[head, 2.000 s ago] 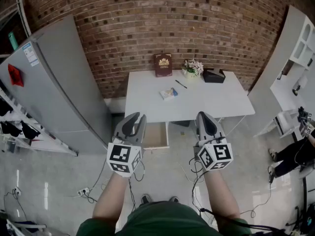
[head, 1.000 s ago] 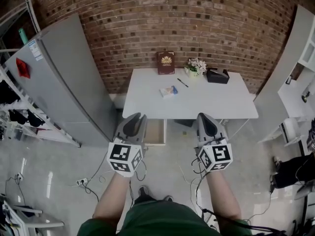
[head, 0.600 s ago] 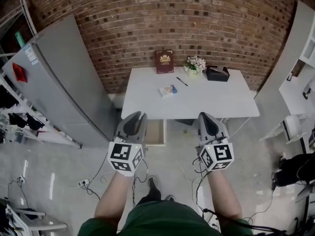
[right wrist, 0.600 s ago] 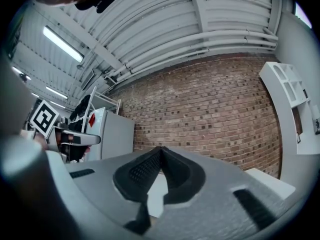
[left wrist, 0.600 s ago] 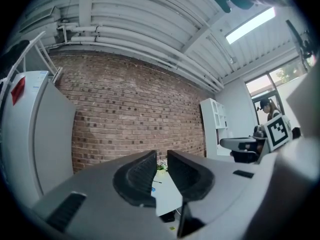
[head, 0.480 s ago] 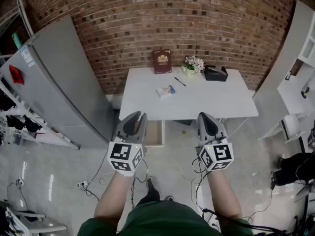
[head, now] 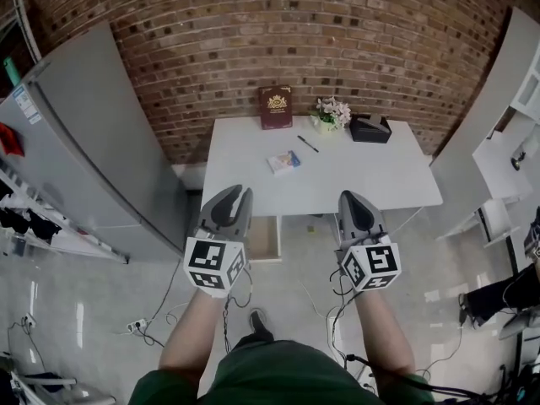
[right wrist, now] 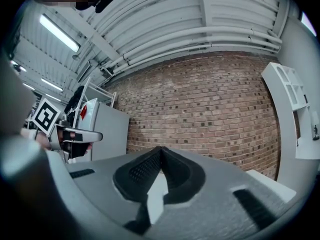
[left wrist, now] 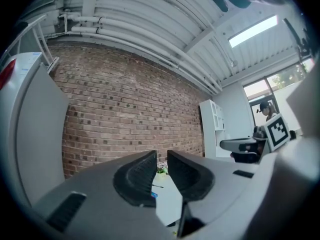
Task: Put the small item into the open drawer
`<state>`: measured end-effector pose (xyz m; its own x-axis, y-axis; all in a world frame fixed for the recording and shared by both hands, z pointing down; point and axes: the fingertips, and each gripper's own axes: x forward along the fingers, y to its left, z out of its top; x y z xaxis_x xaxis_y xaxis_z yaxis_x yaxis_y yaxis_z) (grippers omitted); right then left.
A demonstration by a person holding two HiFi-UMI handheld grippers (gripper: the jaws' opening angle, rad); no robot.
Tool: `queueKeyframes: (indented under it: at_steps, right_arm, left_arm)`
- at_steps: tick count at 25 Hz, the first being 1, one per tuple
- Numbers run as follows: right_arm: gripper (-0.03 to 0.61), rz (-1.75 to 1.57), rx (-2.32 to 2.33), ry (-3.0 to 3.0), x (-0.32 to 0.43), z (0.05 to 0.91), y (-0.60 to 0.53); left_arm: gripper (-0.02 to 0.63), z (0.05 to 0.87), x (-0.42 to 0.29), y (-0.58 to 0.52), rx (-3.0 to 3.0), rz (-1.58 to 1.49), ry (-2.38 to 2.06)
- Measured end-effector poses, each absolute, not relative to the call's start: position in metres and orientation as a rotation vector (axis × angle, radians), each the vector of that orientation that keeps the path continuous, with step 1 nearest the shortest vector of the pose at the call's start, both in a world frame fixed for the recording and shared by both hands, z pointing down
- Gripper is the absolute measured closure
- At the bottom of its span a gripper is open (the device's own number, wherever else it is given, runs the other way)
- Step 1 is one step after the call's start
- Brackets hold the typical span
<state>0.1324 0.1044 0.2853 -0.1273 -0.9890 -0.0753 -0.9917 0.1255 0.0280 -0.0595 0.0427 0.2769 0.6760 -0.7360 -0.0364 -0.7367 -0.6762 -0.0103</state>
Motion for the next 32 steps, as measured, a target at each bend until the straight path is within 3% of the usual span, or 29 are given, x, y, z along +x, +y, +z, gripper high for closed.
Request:
queueKeyframes:
  at_steps: [20, 32]
  right_arm:
    - [0.575, 0.056, -2.192, 2.327, 0.089, 0.303, 0.004]
    - [0.575, 0.009, -2.149, 2.345, 0.101, 0.321, -0.042]
  left_arm:
    - [0.554, 0.309, -0.117, -0.067, -2.963, 0.117, 1.217]
    - [0.552, 0.322, -0.109, -0.097, -2.941, 0.061, 1.241]
